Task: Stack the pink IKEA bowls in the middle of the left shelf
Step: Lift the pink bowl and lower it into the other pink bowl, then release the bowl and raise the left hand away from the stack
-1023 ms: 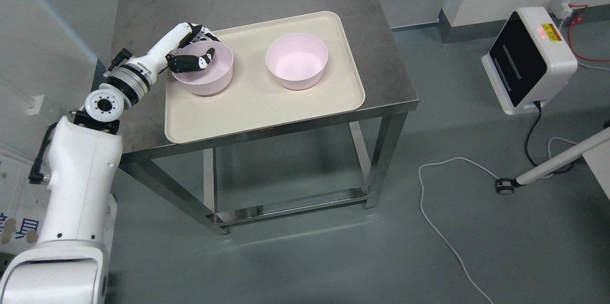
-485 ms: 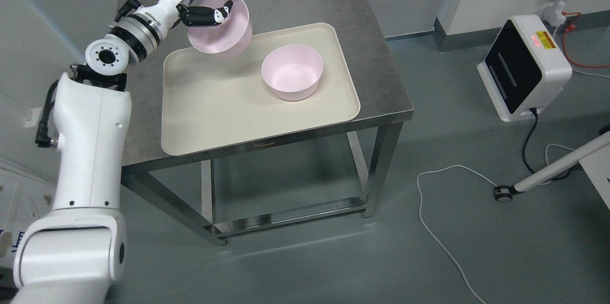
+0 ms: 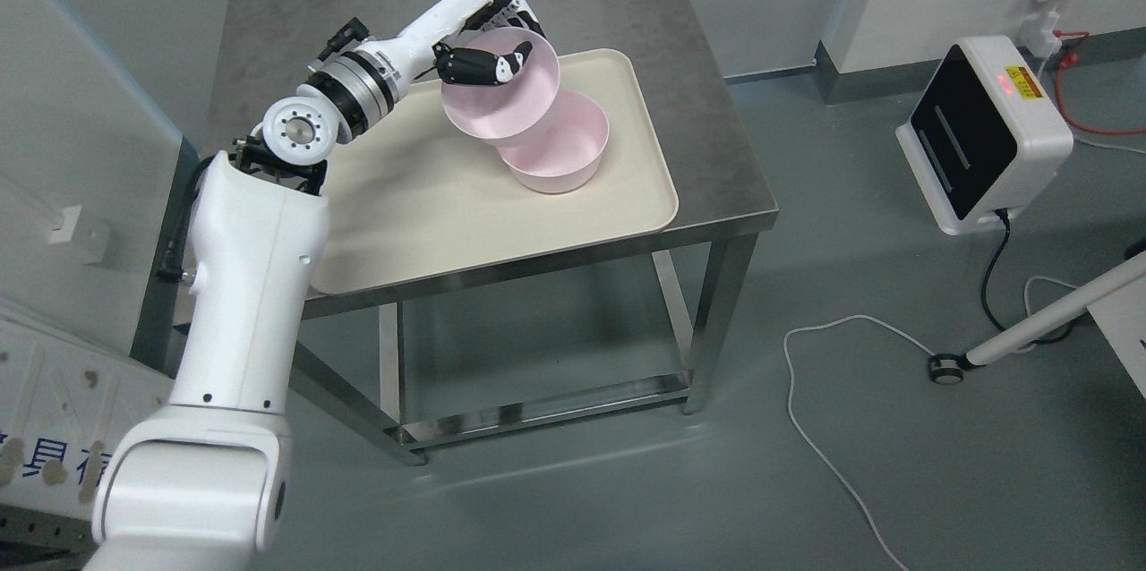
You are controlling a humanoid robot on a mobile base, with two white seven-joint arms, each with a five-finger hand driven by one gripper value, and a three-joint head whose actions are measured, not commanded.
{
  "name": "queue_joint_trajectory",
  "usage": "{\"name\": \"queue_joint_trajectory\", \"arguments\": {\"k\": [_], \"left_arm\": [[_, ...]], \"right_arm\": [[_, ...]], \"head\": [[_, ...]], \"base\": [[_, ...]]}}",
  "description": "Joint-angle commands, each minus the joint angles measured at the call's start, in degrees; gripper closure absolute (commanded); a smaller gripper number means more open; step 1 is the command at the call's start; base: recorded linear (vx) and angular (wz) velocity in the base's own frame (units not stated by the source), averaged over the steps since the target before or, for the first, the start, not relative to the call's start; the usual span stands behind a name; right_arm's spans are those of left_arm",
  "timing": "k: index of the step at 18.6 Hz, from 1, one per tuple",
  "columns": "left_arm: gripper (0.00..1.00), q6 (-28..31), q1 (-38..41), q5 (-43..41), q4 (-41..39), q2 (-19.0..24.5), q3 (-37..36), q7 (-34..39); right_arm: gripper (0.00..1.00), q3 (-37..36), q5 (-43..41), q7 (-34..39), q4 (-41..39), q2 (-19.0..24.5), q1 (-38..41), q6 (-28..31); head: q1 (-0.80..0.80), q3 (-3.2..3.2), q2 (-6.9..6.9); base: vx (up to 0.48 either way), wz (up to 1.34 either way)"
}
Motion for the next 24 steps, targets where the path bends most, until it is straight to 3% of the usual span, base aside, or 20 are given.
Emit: {"name": "queue_joint_trajectory", "arguments": {"k": [1, 24], "left_arm": [[0.98, -0.2, 0.7, -6.6, -2.9, -6.3, -5.5, 0.1], [0.96, 1.0, -0.4, -8.8, -2.2, -0.7, -0.1, -3.7]], "right_arm": [[0.00, -0.6, 0.4, 0.0, 0.0, -1.0, 0.0, 0.1], [0.00, -0.6, 0.4, 0.0, 0.0, -1.0, 0.0, 0.1]], "head": [[0.00, 0.00, 0.00], [0.00, 0.00, 0.00]], "base": [[0.000, 0.00], [-0.001, 0.00]]}}
